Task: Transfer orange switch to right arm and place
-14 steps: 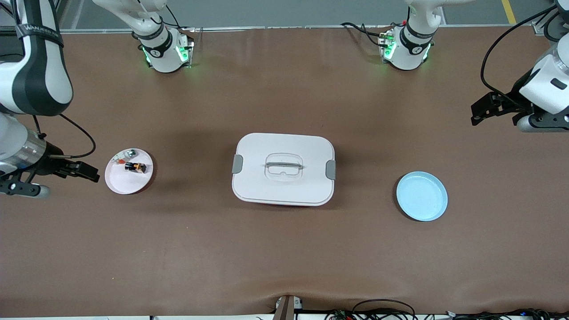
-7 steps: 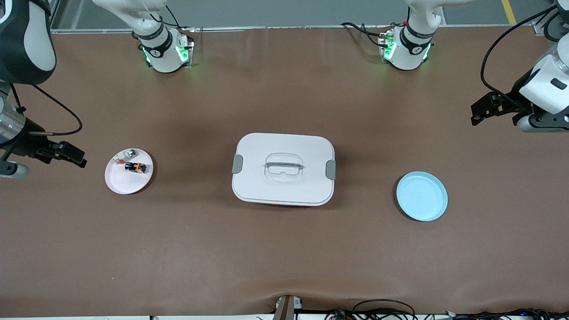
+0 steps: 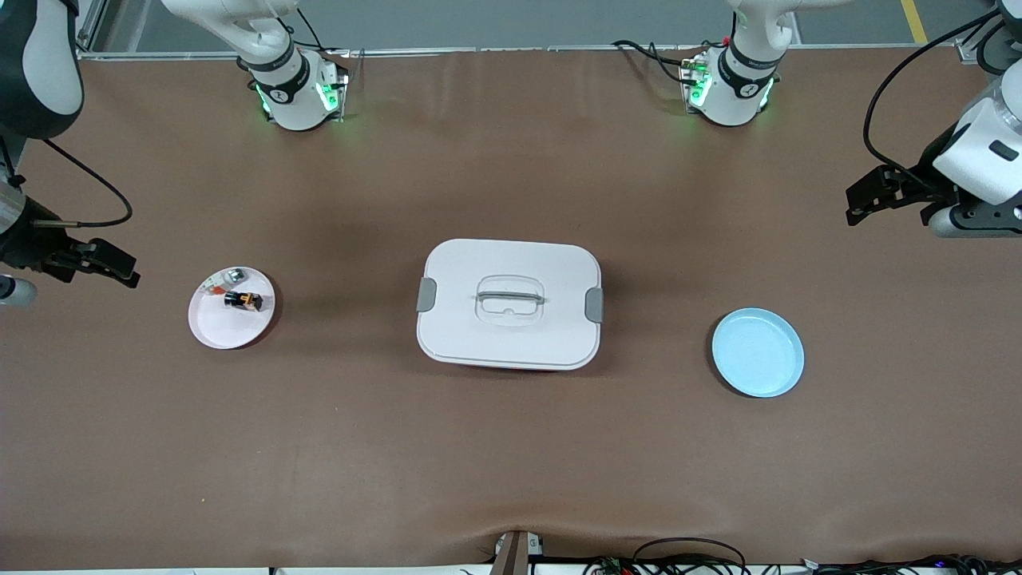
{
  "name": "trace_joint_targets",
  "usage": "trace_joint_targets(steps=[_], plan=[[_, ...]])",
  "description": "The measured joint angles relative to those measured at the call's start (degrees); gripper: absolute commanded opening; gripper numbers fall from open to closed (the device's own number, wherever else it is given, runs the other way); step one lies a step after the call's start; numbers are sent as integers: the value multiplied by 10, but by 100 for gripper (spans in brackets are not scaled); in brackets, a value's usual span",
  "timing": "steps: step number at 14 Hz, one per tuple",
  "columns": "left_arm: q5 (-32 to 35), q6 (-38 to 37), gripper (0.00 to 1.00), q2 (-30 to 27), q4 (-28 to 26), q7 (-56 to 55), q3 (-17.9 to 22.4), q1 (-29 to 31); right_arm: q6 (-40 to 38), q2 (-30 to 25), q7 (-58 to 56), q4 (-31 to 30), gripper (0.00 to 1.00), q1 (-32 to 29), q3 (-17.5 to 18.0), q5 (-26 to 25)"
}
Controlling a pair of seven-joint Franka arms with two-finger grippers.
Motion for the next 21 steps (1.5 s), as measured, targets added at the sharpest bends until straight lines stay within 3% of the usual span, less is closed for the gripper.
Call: trace_joint_targets(steps=[13, 18, 21], plan=[[-3, -1, 100, -1, 13, 0, 0, 0, 0, -124, -3, -79, 100, 2, 2, 0], [-3, -1, 100, -1, 13, 0, 0, 0, 6, -124, -6, -61, 100, 2, 2, 0], [-3, -1, 100, -1, 13, 0, 0, 0, -4, -104, -6, -18, 100, 2, 2, 0]])
